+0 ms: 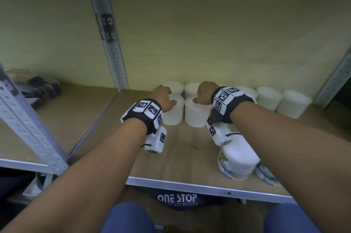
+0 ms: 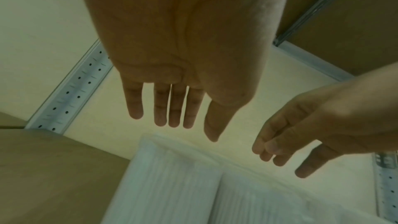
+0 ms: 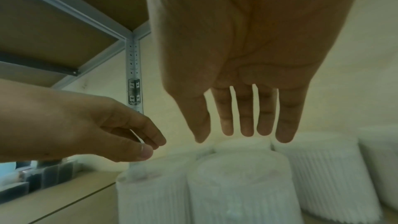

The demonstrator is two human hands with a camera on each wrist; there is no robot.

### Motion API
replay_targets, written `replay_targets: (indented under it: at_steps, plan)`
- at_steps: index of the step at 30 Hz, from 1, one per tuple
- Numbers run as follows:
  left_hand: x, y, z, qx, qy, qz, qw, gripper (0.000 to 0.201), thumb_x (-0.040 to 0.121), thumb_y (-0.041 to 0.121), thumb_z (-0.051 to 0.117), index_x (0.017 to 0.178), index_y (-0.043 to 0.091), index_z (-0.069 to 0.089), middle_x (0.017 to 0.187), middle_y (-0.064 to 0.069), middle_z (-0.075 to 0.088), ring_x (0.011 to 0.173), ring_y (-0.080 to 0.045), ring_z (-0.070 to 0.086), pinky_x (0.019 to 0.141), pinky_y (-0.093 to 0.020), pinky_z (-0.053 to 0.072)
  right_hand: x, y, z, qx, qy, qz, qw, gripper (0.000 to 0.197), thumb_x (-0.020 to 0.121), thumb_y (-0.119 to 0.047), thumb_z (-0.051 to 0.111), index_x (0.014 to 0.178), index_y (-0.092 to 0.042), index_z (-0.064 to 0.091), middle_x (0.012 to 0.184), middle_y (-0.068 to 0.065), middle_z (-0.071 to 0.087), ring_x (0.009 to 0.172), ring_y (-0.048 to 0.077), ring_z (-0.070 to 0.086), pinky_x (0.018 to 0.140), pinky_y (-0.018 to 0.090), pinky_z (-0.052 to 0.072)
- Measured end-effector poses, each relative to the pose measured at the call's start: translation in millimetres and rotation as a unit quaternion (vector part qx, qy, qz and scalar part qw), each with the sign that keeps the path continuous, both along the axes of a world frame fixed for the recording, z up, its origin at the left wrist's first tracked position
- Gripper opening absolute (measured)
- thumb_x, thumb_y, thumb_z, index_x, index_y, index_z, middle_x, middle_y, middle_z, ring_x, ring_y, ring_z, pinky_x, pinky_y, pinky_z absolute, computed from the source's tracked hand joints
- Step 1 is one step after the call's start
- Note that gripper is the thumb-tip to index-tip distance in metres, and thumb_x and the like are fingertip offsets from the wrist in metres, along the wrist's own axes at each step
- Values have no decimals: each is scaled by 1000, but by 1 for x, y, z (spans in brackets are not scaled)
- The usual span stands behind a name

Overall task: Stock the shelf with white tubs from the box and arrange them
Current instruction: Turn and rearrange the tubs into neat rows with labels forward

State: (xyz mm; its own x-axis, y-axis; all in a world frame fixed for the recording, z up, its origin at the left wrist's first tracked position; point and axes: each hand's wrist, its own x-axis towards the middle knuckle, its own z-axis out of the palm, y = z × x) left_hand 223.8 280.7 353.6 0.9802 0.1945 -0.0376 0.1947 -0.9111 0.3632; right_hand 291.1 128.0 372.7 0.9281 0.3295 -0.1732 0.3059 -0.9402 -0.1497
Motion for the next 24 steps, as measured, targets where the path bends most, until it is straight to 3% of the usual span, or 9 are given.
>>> replay_targets:
  at_steps: [5,10,12,14,16,18,21,24]
  plan:
    - [9,-1,-8,43,31,-9,999,60,91,40,56,141,9,44,146,-12,39,131,-28,44,104,-33,40,4,9,-9,-68,40,13,997,62,90,-49,55,129,-1,56,132,13,58,121,27,57,99,33,45]
    - [12,-5,-9,86,28,-18,996,51,94,39,53,132,5,52,137,-17,47,123,-31,50,100,-35,44,20,11,-21,-87,33,34,995,65,78,-53,68,115,1,64,119,16,66,109,31,64,94,42,51]
    - [13,-6,-9,97,30,-19,995,51,94,39,52,132,5,52,137,-18,46,123,-32,49,101,-36,43,32,14,-27,-108,26,40,993,59,73,-55,71,104,-4,67,112,13,68,90,26,67,85,41,55]
    - [13,-6,-10,102,33,-20,994,51,94,39,52,132,6,51,138,-18,44,124,-32,47,102,-37,42,51,16,-36,-130,28,43,990,40,67,-57,75,77,-19,64,106,4,70,63,9,55,65,30,52]
    - [13,-6,-11,97,35,-20,994,52,94,39,53,133,6,50,138,-18,44,125,-32,46,103,-37,42,57,18,-39,-146,41,41,988,41,66,-58,75,67,-22,56,101,-3,70,57,3,45,65,29,51]
    - [13,-5,-12,92,35,-21,995,53,93,38,54,135,6,48,140,-17,43,127,-31,46,104,-37,41,48,17,-35,-128,39,27,991,43,68,-57,74,83,-20,62,103,-5,68,71,9,56,83,34,53]
    - [14,-6,-12,94,35,-25,995,52,93,38,54,133,4,50,139,-18,46,126,-32,47,104,-38,42,45,10,-35,-120,31,29,992,64,72,-57,71,122,-18,62,128,-6,61,112,14,59,91,27,45]
    - [14,-6,-11,95,37,-27,994,51,94,37,54,132,3,51,138,-18,47,126,-32,47,104,-38,42,66,7,-53,-85,21,36,996,80,70,-67,66,133,-21,53,136,-2,53,120,19,55,99,30,44]
